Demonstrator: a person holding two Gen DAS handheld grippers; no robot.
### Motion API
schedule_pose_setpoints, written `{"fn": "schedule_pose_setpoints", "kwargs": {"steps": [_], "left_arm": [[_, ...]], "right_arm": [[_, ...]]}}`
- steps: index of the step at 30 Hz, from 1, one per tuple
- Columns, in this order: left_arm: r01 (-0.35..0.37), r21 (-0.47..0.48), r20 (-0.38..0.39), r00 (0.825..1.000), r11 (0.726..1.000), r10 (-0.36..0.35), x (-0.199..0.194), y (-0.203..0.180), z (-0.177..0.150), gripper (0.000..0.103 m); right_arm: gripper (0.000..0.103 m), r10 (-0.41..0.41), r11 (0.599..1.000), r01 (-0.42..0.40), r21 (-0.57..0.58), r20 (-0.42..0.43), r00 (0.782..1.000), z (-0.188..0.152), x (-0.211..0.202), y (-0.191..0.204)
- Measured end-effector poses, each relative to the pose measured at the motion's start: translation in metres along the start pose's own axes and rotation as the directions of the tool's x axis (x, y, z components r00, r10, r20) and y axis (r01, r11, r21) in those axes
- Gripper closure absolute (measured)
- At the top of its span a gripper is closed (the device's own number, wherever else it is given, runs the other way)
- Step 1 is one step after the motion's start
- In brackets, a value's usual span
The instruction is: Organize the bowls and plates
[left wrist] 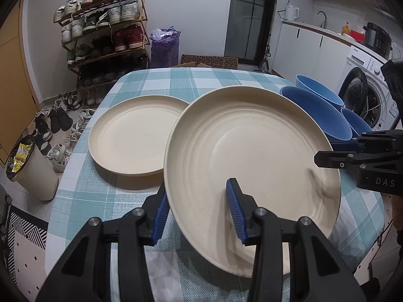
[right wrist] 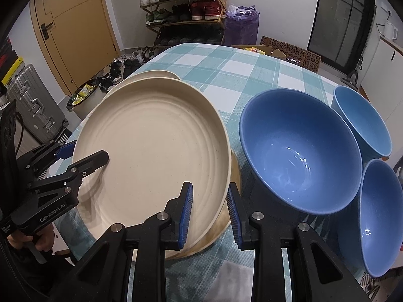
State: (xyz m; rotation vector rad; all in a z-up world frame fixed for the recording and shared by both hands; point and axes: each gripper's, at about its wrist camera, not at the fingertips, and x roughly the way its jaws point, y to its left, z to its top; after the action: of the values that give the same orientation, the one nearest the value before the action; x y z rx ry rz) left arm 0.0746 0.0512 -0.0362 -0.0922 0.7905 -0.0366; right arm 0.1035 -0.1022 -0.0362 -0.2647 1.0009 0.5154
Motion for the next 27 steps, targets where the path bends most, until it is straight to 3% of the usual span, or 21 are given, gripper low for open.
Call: {"fn": "schedule_pose_setpoints", "kwargs": {"steps": [27], "left_arm": [[-0.02,0.025,-0.039,0.999,0.999,0.021,0.019,-0.003,-0.005,0.061]], "right_arm": [[0.075,-0.064,0.998,0.063,-0.014,-0.032,0.997,-0.012,0.018,0.004]]}}
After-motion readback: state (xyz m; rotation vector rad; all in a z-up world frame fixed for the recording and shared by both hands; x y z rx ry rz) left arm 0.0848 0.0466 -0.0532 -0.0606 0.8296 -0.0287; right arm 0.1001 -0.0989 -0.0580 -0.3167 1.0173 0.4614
